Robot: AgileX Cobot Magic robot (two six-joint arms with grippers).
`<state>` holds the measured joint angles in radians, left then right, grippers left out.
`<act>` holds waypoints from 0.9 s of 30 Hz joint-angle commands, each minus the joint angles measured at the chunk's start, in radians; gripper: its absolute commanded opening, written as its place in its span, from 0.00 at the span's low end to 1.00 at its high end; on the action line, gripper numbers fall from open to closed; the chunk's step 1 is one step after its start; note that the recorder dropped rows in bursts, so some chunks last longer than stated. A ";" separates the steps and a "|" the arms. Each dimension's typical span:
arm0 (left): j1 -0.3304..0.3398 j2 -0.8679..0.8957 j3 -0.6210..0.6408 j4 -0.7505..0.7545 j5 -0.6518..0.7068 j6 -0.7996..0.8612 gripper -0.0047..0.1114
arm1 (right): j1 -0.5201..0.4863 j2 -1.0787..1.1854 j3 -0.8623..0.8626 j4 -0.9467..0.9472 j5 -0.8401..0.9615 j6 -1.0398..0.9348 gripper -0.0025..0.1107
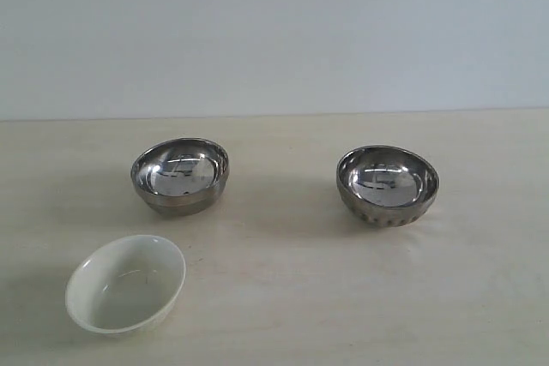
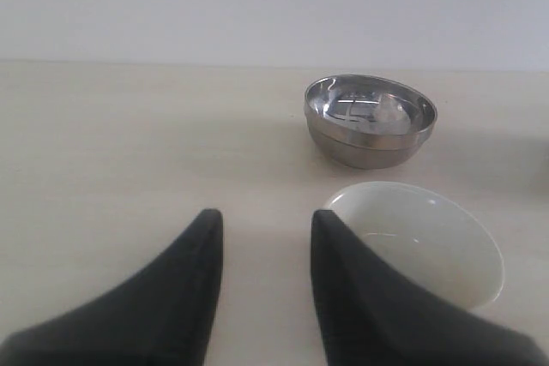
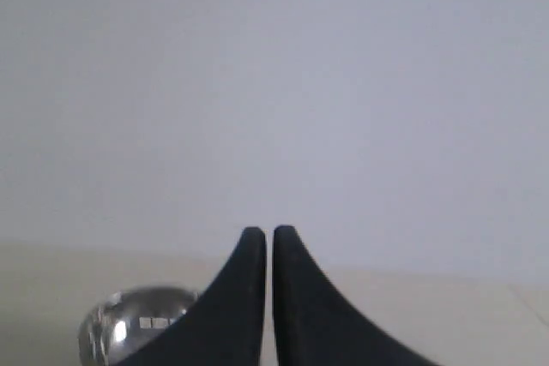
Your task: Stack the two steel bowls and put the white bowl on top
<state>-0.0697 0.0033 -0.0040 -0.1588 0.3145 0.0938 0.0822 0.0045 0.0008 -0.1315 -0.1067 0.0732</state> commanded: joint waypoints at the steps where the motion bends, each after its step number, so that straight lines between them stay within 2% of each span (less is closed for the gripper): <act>1: 0.003 -0.003 0.004 -0.001 0.001 0.003 0.32 | -0.004 -0.004 -0.001 -0.005 -0.336 0.059 0.02; 6: 0.003 -0.003 0.004 -0.001 0.001 0.003 0.32 | -0.004 -0.004 -0.001 0.006 -0.689 0.132 0.02; 8: 0.003 -0.003 0.004 -0.001 0.001 0.003 0.32 | -0.004 -0.004 -0.001 0.007 -0.770 0.165 0.02; 14: 0.003 -0.003 0.004 -0.001 0.001 0.003 0.32 | -0.004 -0.004 -0.127 0.027 -0.752 0.165 0.02; 16: 0.003 -0.003 0.004 -0.001 0.001 0.003 0.32 | -0.004 -0.004 -0.177 0.015 -0.714 0.165 0.02; 19: 0.003 -0.003 0.004 -0.001 0.001 0.003 0.32 | -0.004 -0.004 -0.268 0.010 -0.565 0.174 0.02; 23: 0.003 -0.003 0.004 -0.001 0.001 0.003 0.32 | -0.004 0.062 -0.410 -0.023 -0.181 0.247 0.02; 27: 0.003 -0.003 0.004 -0.001 0.001 0.003 0.32 | -0.004 0.194 -0.529 -0.042 0.112 0.231 0.02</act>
<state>-0.0697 0.0033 -0.0040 -0.1588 0.3145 0.0938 0.0822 0.1113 -0.4554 -0.1570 -0.2321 0.3067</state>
